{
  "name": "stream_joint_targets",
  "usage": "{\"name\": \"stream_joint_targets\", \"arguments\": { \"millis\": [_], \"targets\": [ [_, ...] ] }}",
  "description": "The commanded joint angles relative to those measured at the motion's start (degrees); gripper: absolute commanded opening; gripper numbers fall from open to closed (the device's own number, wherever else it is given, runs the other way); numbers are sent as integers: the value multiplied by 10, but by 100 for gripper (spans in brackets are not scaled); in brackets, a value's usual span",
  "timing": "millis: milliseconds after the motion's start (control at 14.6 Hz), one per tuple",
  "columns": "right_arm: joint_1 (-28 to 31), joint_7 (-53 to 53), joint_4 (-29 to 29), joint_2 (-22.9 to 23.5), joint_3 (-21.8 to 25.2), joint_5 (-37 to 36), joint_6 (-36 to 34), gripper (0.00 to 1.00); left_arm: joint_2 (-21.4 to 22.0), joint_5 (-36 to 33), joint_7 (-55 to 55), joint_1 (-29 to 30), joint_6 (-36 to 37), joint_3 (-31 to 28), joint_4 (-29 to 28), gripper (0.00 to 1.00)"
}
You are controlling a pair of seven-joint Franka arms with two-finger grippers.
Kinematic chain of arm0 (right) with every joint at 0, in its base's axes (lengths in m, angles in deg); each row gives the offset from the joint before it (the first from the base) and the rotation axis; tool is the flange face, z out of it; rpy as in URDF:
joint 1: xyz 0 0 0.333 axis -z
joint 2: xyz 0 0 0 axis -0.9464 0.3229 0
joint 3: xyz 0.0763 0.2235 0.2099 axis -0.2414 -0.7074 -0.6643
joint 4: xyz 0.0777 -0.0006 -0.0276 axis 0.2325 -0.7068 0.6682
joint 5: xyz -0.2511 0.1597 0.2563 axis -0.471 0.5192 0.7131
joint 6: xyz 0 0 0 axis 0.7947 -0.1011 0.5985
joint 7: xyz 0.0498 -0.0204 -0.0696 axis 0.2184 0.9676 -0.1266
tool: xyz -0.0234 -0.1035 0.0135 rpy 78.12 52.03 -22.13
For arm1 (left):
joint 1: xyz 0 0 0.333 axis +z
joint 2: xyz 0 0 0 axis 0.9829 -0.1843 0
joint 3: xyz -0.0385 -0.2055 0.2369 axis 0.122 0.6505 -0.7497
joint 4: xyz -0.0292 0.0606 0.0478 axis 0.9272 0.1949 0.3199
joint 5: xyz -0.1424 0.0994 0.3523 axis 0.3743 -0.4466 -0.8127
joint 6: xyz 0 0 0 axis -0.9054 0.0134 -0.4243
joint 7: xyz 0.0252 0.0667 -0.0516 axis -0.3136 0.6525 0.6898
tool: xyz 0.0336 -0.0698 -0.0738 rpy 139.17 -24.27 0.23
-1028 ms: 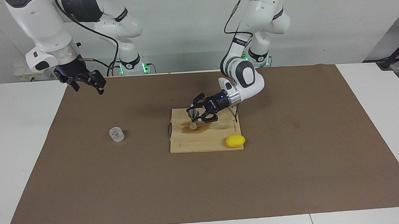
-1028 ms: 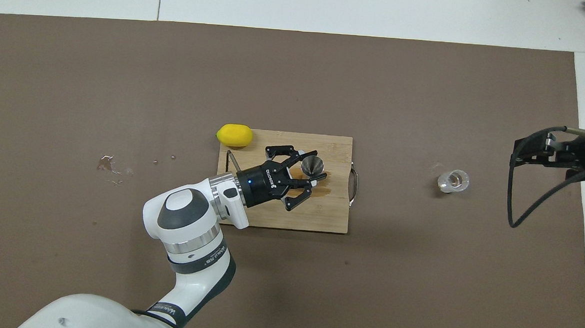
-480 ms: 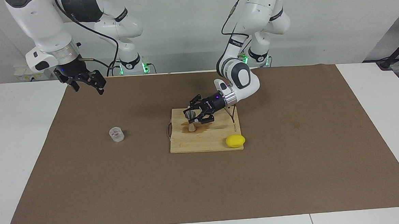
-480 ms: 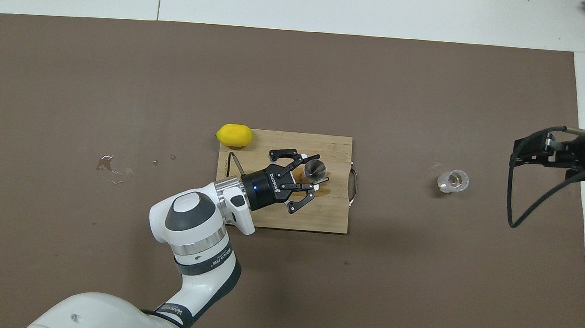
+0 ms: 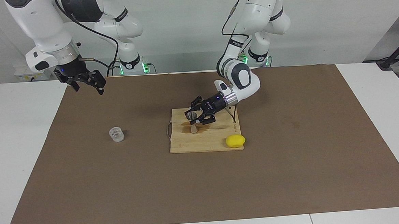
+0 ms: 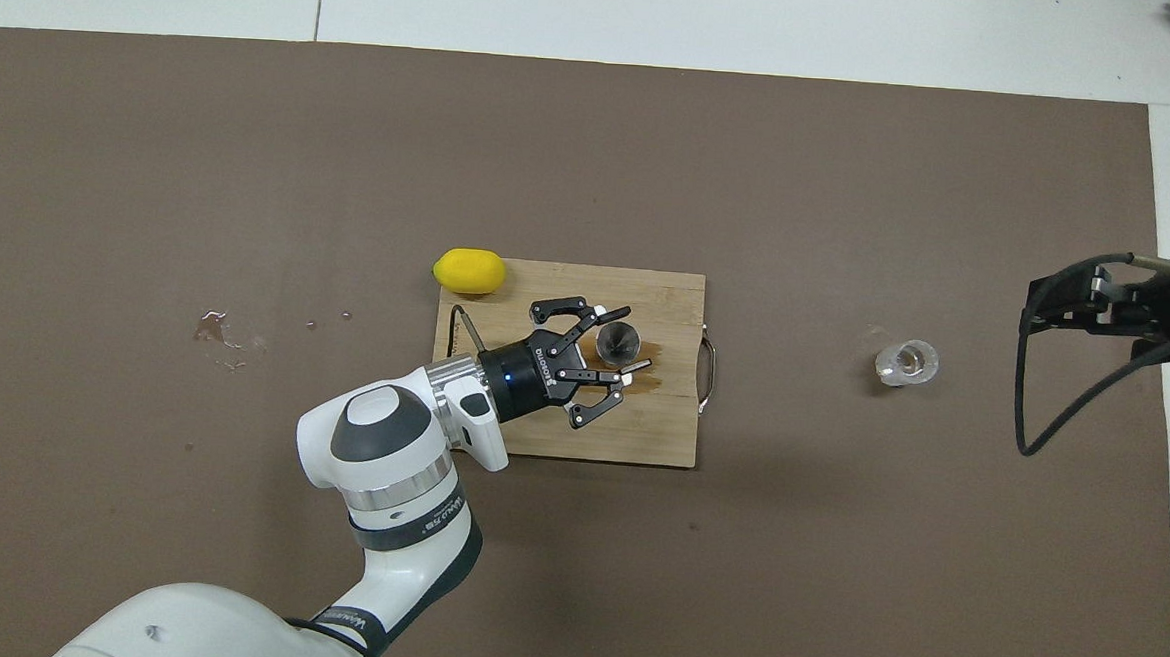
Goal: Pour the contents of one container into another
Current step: 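Lower the metal cup onto the board and open the left gripper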
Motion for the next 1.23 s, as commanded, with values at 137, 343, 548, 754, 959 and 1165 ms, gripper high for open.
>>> {"name": "stream_joint_targets", "arguments": {
  "millis": [137,343,548,754,959,1165],
  "targets": [
    [9,14,-13,-13,-4,12,0,100,3,14,-18,4,-3,-1,-9,100],
    [9,14,-13,-12,-4,12,0,100,6,7,-20,27,10,-1,-16,100],
    [9,14,-13,-13,-4,12,0,100,13,-6,-20,44,25,-2,-30,100],
    [9,14,-13,-12,-4,12,0,100,32,-63,-19,65,26,-2,-48,100],
    [9,14,-13,-12,-4,12,0,100,66,-127,-15,98,26,-2,-81,100],
    [3,16,-13,-13,-6,12,-31,100,110,-231,-13,133,23,-4,-100,100]
  ]
}}
